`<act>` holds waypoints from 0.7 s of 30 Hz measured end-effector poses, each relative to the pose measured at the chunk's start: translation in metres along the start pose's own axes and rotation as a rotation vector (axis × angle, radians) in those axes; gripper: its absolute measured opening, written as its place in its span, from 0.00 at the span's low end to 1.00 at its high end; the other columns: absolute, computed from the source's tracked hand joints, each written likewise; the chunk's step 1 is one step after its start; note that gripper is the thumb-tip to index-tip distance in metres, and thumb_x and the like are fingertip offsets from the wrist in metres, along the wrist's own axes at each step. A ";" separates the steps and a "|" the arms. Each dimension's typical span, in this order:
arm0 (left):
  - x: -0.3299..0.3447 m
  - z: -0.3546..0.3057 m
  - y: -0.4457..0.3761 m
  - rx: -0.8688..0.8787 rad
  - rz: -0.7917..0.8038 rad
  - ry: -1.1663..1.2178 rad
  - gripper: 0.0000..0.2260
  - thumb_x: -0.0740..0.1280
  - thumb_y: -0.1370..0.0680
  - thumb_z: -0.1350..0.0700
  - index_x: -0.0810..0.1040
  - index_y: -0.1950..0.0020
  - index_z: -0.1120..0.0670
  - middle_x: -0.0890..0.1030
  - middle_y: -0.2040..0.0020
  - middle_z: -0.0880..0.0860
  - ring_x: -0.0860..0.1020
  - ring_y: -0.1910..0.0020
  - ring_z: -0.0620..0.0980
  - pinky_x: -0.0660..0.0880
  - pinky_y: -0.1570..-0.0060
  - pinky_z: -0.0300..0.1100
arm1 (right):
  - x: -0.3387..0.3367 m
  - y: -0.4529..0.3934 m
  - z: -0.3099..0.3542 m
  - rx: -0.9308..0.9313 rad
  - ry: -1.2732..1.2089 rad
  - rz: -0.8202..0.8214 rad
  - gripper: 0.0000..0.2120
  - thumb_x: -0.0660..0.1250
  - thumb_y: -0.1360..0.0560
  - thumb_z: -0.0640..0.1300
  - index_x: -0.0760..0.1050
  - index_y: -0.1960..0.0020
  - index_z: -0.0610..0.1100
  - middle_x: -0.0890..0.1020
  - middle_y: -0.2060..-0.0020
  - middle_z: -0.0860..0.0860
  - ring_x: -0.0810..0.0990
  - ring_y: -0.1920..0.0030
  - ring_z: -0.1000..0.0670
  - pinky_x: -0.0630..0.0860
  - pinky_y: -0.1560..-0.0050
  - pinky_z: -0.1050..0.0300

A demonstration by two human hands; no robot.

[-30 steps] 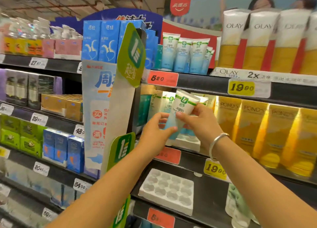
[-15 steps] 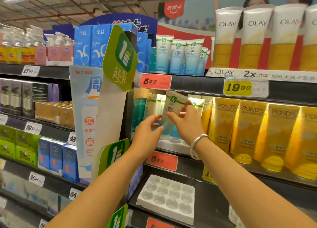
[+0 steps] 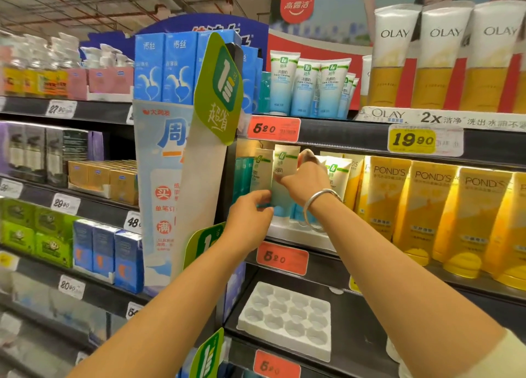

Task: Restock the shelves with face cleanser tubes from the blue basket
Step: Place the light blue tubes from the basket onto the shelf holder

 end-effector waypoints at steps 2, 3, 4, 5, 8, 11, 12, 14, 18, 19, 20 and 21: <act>0.001 0.002 0.003 -0.011 0.029 -0.005 0.19 0.62 0.22 0.61 0.70 0.31 0.54 0.75 0.34 0.52 0.73 0.40 0.46 0.70 0.35 0.45 | 0.005 0.007 -0.001 -0.016 0.053 0.027 0.23 0.67 0.27 0.50 0.64 0.39 0.39 0.78 0.51 0.42 0.74 0.57 0.46 0.68 0.59 0.56; 0.001 0.003 0.004 -0.017 0.037 -0.013 0.19 0.62 0.22 0.61 0.70 0.31 0.54 0.75 0.34 0.52 0.74 0.39 0.48 0.71 0.35 0.48 | 0.007 0.010 0.000 -0.021 0.081 0.035 0.24 0.67 0.26 0.50 0.63 0.37 0.38 0.77 0.53 0.43 0.73 0.59 0.47 0.68 0.60 0.56; -0.001 0.003 0.005 -0.023 0.038 -0.019 0.19 0.62 0.22 0.61 0.70 0.31 0.54 0.75 0.34 0.52 0.74 0.39 0.49 0.71 0.36 0.50 | 0.008 0.011 0.001 -0.024 0.098 0.033 0.26 0.66 0.25 0.50 0.61 0.35 0.38 0.77 0.55 0.44 0.72 0.60 0.48 0.68 0.60 0.56; -0.002 0.004 0.004 -0.026 0.033 -0.018 0.19 0.62 0.22 0.61 0.70 0.31 0.54 0.75 0.34 0.52 0.74 0.38 0.50 0.72 0.36 0.49 | 0.010 0.010 0.004 -0.025 0.102 0.029 0.27 0.66 0.25 0.49 0.60 0.34 0.38 0.77 0.56 0.45 0.75 0.58 0.47 0.70 0.59 0.54; -0.010 0.004 0.002 -0.030 0.019 0.008 0.18 0.62 0.22 0.61 0.71 0.31 0.54 0.74 0.34 0.52 0.73 0.37 0.49 0.70 0.36 0.44 | 0.014 0.010 0.009 -0.003 -0.024 0.049 0.24 0.67 0.26 0.47 0.63 0.36 0.38 0.77 0.57 0.46 0.78 0.49 0.43 0.76 0.49 0.51; -0.014 0.005 0.009 -0.038 0.025 0.074 0.16 0.63 0.22 0.61 0.73 0.35 0.53 0.77 0.38 0.51 0.74 0.39 0.49 0.71 0.36 0.47 | 0.013 0.025 -0.001 0.049 -0.263 0.054 0.16 0.66 0.25 0.47 0.71 0.42 0.39 0.80 0.51 0.44 0.78 0.49 0.46 0.76 0.45 0.51; -0.015 0.004 0.014 -0.043 0.027 0.124 0.14 0.63 0.22 0.61 0.75 0.37 0.52 0.77 0.40 0.51 0.75 0.41 0.49 0.73 0.38 0.48 | 0.008 0.032 -0.006 0.066 -0.317 0.028 0.15 0.65 0.24 0.48 0.72 0.43 0.40 0.80 0.50 0.44 0.78 0.49 0.47 0.76 0.45 0.51; -0.021 -0.003 0.023 -0.035 0.031 0.263 0.10 0.63 0.22 0.61 0.78 0.46 0.49 0.78 0.46 0.49 0.78 0.46 0.47 0.77 0.45 0.46 | -0.006 0.045 -0.011 0.080 -0.423 -0.033 0.11 0.63 0.23 0.49 0.73 0.47 0.42 0.80 0.50 0.45 0.79 0.50 0.47 0.78 0.46 0.49; -0.035 -0.013 0.044 -0.009 0.100 0.508 0.08 0.65 0.23 0.60 0.79 0.54 0.48 0.82 0.53 0.49 0.81 0.59 0.42 0.77 0.60 0.34 | -0.032 0.073 -0.008 0.081 -0.616 -0.041 0.04 0.63 0.23 0.44 0.74 0.56 0.46 0.82 0.60 0.47 0.81 0.62 0.52 0.80 0.61 0.60; -0.036 -0.009 0.051 -0.023 0.125 0.538 0.08 0.65 0.23 0.61 0.79 0.54 0.48 0.82 0.55 0.48 0.81 0.61 0.42 0.77 0.61 0.34 | -0.033 0.084 -0.011 0.104 -0.632 -0.012 0.05 0.63 0.23 0.44 0.74 0.57 0.46 0.81 0.63 0.49 0.81 0.65 0.54 0.79 0.64 0.63; -0.034 -0.002 0.060 -0.044 0.148 0.564 0.08 0.65 0.23 0.61 0.79 0.55 0.48 0.82 0.57 0.47 0.81 0.63 0.41 0.77 0.62 0.33 | -0.031 0.096 -0.016 0.138 -0.646 0.023 0.05 0.63 0.23 0.44 0.74 0.57 0.46 0.81 0.65 0.50 0.80 0.68 0.55 0.78 0.66 0.64; -0.031 0.008 0.069 -0.072 0.169 0.585 0.08 0.65 0.24 0.61 0.80 0.56 0.48 0.83 0.59 0.46 0.81 0.64 0.41 0.77 0.63 0.32 | -0.028 0.110 -0.024 0.183 -0.664 0.059 0.05 0.63 0.23 0.43 0.74 0.58 0.46 0.80 0.67 0.51 0.79 0.70 0.56 0.78 0.68 0.65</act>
Point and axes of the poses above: each hand's wrist, its own y-axis away from the middle knuckle, its own x-axis out of the palm, z = x × y, the point moved 6 cm from there along -y, towards the middle knuckle
